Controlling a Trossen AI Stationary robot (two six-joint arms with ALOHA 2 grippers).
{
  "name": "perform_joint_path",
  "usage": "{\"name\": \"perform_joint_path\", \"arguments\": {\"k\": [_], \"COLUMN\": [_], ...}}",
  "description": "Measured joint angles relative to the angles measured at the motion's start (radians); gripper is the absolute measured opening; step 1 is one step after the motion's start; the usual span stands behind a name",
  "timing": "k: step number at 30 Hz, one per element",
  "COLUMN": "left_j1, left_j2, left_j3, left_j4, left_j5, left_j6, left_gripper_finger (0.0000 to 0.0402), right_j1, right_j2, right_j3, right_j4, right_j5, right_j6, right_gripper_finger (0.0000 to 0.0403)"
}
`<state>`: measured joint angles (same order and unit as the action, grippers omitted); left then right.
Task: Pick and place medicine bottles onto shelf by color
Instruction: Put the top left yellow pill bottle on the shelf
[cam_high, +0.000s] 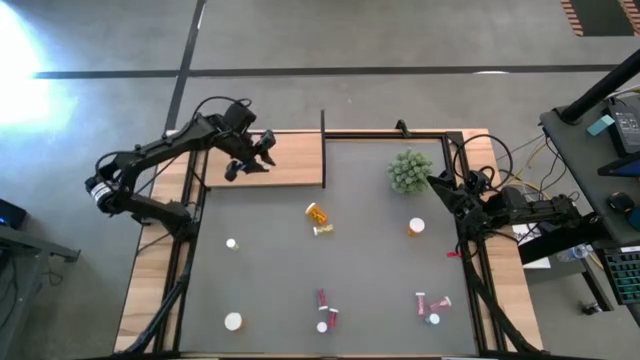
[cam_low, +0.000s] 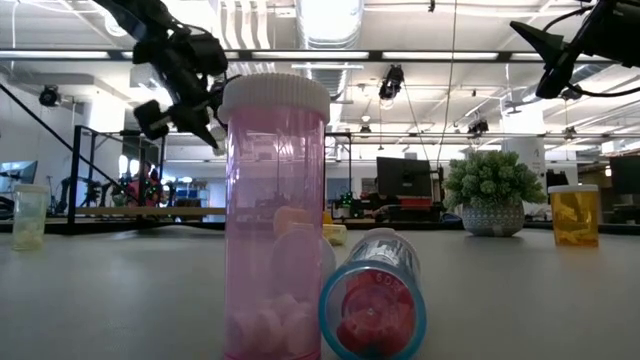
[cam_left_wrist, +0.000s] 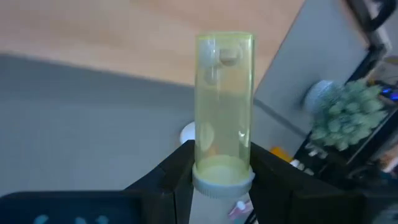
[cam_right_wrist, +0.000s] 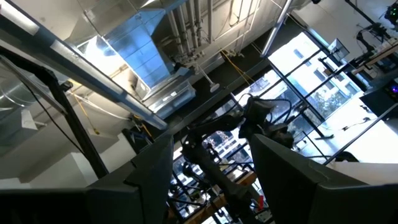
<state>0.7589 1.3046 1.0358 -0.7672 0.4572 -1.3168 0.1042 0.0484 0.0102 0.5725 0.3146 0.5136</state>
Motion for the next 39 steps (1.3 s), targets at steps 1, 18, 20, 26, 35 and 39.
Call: {"name": "perform_joint_path", "arguments": {"k": [1, 18, 20, 26, 35, 39], "left_j1": [-0.010, -0.234, -0.249, -0.280, -0.322, -0.336], "left_j2": [-0.004, -0.027, -0.028, -0.028, -0.028, -0.028], "left_j3": [-0.003, -0.024, -0.025, -0.024, -0.027, -0.028], "left_j4": [-0.007, -0.059, -0.054, -0.051, 0.049, 0.113], "left_j5": [0.000, -0.106, -0.105, -0.106, -0.130, -0.146], "left_j6": [0.011, 0.102, 0.085, -0.035, 0.012, 0.097], "left_gripper_finger": [0.0109, 0.0109, 0.0109, 0.0109, 0.0109, 0.0109], "right_j1": [0.000, 0.000, 0.000, 0.000, 0.000, 0.000], "right_j2": [0.000, 0.000, 0.000, 0.000, 0.000, 0.000], "right_j3": [0.000, 0.000, 0.000, 0.000, 0.000, 0.000], "right_j4": [0.000, 0.000, 0.000, 0.000, 0.000, 0.000], "right_j5": [0.000, 0.000, 0.000, 0.000, 0.000, 0.000], "right_j6": [0.000, 0.000, 0.000, 0.000, 0.000, 0.000], "right_gripper_finger": [0.0206, 0.0206, 0.0206, 0.0206, 0.0206, 0.0206]}}
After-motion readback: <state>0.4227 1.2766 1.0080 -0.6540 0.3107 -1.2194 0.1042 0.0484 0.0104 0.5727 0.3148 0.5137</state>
